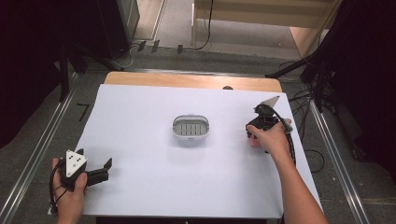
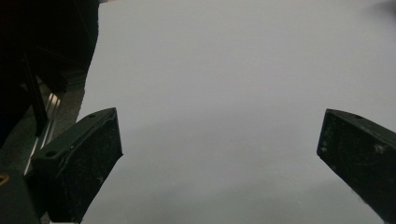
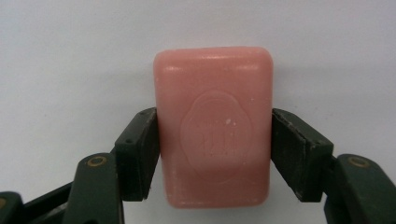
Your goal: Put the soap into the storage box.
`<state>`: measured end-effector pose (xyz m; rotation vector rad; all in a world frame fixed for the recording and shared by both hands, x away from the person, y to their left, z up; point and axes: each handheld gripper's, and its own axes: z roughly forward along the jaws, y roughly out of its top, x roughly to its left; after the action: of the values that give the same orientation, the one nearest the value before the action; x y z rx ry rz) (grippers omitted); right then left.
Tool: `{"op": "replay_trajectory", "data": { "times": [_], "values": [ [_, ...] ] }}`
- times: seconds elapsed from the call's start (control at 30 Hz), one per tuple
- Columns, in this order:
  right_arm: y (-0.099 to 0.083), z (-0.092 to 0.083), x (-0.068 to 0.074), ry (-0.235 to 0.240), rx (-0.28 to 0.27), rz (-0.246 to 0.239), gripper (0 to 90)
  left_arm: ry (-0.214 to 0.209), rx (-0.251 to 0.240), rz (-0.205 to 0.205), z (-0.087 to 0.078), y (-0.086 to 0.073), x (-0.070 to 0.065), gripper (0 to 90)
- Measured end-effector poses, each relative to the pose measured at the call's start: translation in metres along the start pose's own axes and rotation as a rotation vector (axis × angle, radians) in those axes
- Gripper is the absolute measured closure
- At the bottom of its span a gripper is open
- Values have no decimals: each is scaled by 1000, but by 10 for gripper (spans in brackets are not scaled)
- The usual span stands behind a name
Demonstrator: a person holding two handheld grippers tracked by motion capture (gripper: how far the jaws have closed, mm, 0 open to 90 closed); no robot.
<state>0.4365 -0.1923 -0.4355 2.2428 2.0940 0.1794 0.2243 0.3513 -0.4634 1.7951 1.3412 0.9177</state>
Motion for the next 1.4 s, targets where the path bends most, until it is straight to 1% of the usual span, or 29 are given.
{"op": "replay_trajectory", "data": {
  "times": [0.1,0.27,0.4,0.57,0.63,0.7,0.73,0.8,0.83,0.9,0.97,1.0,1.03,1.07,1.1,1.2,1.23,1.27,1.33,1.37,1.4],
  "values": [
    [0,0,1,-8,-3,-5,383,0,0,1,0,0,0,5],
    [-1,0,1,-6,-4,-6,386,0,1,2,0,0,0,5],
    [-2,0,1,-7,-9,-18,390,0,1,3,0,0,0,5],
    [-2,0,2,-16,-14,-45,391,-1,2,3,0,0,0,5],
    [-4,-2,2,-18,-22,-70,391,0,2,4,0,0,0,5],
    [-4,-3,2,-17,-27,-74,391,0,2,4,0,0,0,5],
    [-4,-5,1,-13,-34,-90,391,0,2,3,0,0,0,5],
    [-5,-8,1,-4,-38,-95,391,0,3,5,0,0,0,5],
    [-5,-10,0,-3,-42,-106,391,0,3,5,0,0,0,5],
    [-5,-12,1,-2,-43,-107,391,0,3,5,0,0,0,5],
    [-5,-17,1,-5,-53,-133,391,1,3,6,0,0,-1,5],
    [-5,-17,1,-5,-53,-133,391,1,3,6,0,0,-1,5],
    [-5,-20,3,-3,-54,-148,391,1,3,6,0,0,-1,5],
    [-5,-20,3,-3,-54,-148,391,0,3,6,0,0,-1,5],
    [-5,-23,4,4,-49,-172,391,0,3,6,0,0,-1,5],
    [-5,-27,7,20,-50,-213,391,0,3,6,0,0,0,5],
    [-6,-28,8,28,-52,-224,392,0,3,6,0,0,0,5],
    [-6,-28,8,28,-52,-224,392,0,3,6,0,0,0,5],
    [-7,-30,10,34,-72,-273,391,0,3,5,0,0,0,5],
    [-8,-31,13,19,-89,-322,391,0,3,6,0,0,0,5],
    [-8,-31,13,19,-89,-322,391,0,3,6,0,0,0,5]
  ]
}}
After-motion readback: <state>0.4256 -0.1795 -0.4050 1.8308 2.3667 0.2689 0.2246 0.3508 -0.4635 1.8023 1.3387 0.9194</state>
